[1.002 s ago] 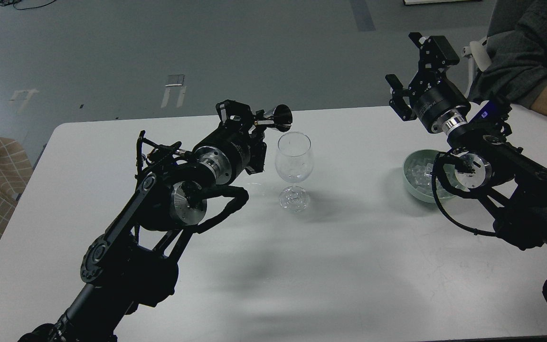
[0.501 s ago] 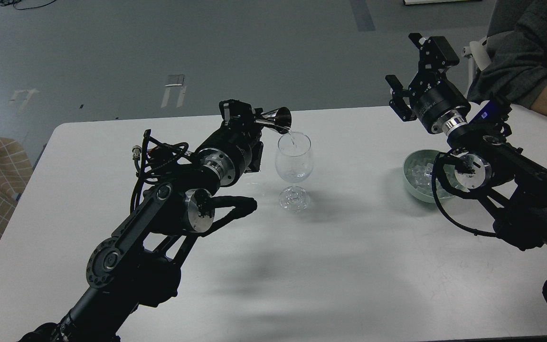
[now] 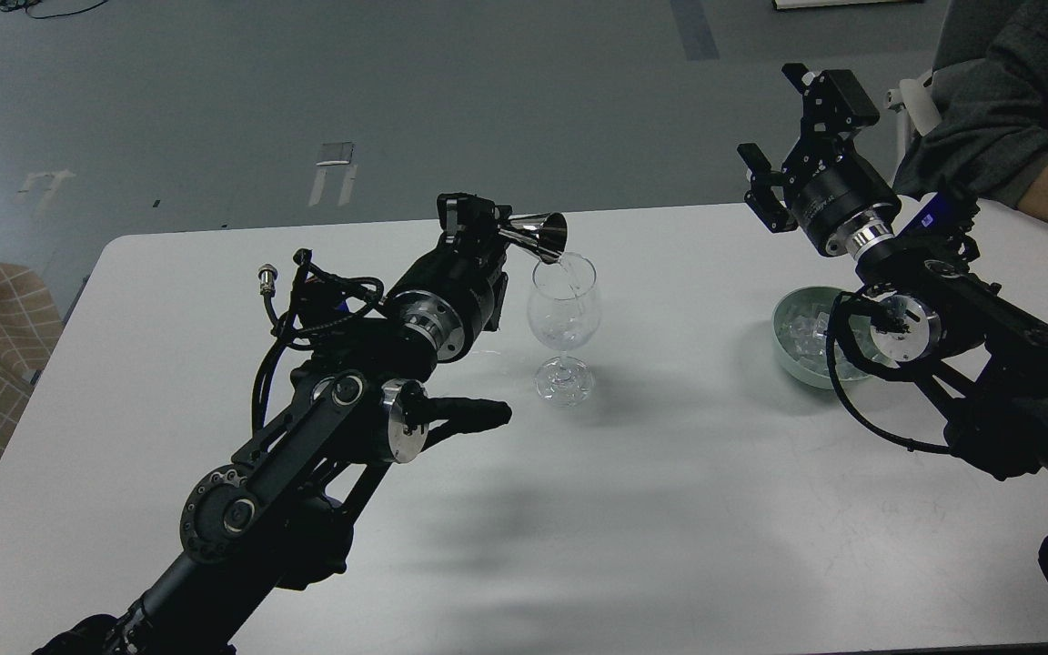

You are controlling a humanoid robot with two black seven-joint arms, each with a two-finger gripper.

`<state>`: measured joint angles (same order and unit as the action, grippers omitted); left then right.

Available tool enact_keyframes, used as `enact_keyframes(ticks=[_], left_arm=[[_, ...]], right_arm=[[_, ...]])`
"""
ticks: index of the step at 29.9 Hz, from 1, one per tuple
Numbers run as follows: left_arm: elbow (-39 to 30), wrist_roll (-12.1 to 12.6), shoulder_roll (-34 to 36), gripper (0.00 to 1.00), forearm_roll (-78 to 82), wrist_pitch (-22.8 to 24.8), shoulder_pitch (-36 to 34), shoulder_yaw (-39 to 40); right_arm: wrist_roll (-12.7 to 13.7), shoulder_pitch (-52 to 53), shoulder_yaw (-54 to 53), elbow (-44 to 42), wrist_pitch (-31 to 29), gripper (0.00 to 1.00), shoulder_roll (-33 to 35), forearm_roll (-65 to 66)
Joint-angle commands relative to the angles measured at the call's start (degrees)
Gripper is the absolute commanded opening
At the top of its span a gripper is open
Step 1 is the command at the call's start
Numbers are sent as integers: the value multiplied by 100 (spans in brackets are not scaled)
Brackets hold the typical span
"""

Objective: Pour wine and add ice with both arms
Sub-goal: 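Tilt the jigger over the glass with the left gripper to pour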

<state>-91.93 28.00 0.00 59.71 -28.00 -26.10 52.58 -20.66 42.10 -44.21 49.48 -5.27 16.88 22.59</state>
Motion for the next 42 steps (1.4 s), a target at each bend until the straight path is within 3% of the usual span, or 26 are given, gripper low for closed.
enact_keyframes(ticks=[1, 33, 37, 42], left_arm=[[8, 0, 0, 4, 199, 0, 35, -3], [43, 0, 123, 5, 2194, 181, -106, -802], [-9, 0, 53, 6, 1573, 154, -115, -531], [-211, 0, 44, 6, -148, 172, -202, 618]], right_arm=[[0, 0, 0, 9, 0, 100, 0, 0], [0, -17, 0, 9, 0, 100, -9, 0], [0, -17, 0, 9, 0, 100, 0, 0], [0, -17, 0, 9, 0, 100, 18, 0]])
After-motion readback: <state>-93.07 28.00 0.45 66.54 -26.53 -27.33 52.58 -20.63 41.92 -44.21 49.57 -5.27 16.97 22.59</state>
